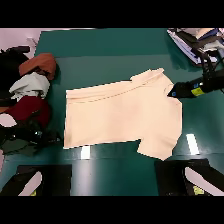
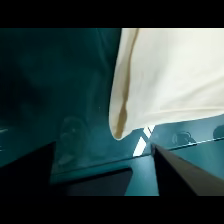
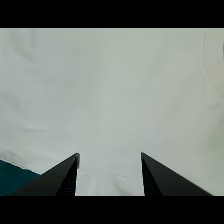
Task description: Fold the shirts.
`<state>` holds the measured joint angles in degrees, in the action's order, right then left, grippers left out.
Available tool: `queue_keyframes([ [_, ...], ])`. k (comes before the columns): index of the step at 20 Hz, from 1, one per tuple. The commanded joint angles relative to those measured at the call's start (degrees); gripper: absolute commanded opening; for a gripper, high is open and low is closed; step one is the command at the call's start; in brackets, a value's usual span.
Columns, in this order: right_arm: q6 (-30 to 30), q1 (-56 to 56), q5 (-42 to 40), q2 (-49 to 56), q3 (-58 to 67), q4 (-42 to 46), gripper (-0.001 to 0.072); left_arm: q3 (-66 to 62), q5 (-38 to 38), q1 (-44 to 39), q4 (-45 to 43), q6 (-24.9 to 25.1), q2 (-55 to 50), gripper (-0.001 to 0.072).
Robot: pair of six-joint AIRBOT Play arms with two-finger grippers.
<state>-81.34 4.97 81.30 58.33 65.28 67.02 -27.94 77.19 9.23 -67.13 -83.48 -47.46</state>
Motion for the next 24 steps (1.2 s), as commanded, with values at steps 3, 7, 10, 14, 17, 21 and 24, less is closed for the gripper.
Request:
queue_keyframes([
  [3, -0.02, 0.0, -1.7, -4.85, -4.31, -0.04, 0.0445, 3.48, -7.26, -2.75, 4.59, 2.19, 0.57, 0.0702],
  [7, -0.04, 0.0, -1.6, -6.56, -4.31, 0.0, 0.0445, 5.88, -12.2, -11.47, 5.66, 1.57, 0.57, 0.0701],
  [10, -0.04, 0.02, -1.62, -8.02, -4.31, 0.04, 0.0445, 7.32, -12.2, -14.03, 5.49, -0.74, 0.55, 0.07],
  [14, 0.04, 2.97, 1.42, -8.22, -4.33, 0.66, 0.0446, 7.43, -12.2, -14.01, 8.28, -1.79, 0.57, 0.0028],
  [17, 1.01, 11.58, 4.81, -6.54, -7.17, 0.68, 0.0446, 4.39, -9.66, -14.01, 8.9, -1.2, 0.57, 0.0026],
  [21, 3.06, 26.05, 3.96, -5.86, -20.79, 0.7, 0.0465, -2.32, -7.17, -14.01, 8.92, 1.46, 0.59, 0.0025],
  [24, 3.28, 32.63, 2.91, -1.22, -27.5, 0.66, 0.0507, -5.25, -7.74, -14.01, 8.92, 1.46, 0.59, 0.0026],
])
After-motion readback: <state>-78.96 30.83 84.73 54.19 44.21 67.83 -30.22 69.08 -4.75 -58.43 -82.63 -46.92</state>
